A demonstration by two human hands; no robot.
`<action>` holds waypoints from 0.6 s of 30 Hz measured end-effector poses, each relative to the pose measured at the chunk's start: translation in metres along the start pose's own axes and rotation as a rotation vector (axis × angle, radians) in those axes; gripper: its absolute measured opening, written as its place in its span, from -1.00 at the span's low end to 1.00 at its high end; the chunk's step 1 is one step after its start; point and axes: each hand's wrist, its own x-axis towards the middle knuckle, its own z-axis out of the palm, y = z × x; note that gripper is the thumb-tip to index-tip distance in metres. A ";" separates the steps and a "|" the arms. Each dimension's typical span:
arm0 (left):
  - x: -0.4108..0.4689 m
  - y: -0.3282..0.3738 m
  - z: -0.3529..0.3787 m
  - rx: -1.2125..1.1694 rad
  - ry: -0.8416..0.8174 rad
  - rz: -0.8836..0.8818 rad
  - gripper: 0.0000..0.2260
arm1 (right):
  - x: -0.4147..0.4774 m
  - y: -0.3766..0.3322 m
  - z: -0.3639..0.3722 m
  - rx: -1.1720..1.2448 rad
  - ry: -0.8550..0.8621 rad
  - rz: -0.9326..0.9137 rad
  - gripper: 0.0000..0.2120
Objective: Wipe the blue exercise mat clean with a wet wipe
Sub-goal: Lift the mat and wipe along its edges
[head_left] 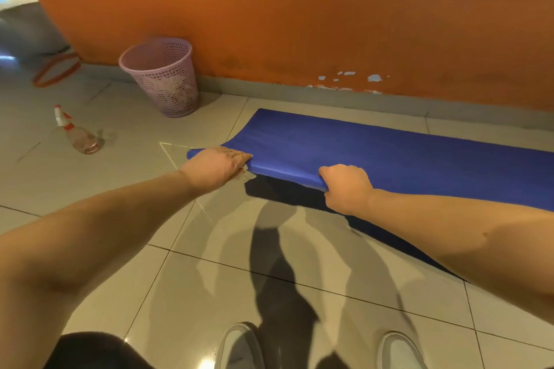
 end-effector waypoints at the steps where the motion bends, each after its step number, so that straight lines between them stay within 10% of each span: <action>1: 0.002 0.000 0.000 0.005 0.016 0.000 -0.58 | 0.004 -0.008 0.001 -0.010 0.015 -0.032 -0.87; 18: -0.037 -0.044 0.047 0.009 -0.050 -0.017 -0.37 | 0.045 -0.076 0.007 -0.027 0.014 -0.150 -0.85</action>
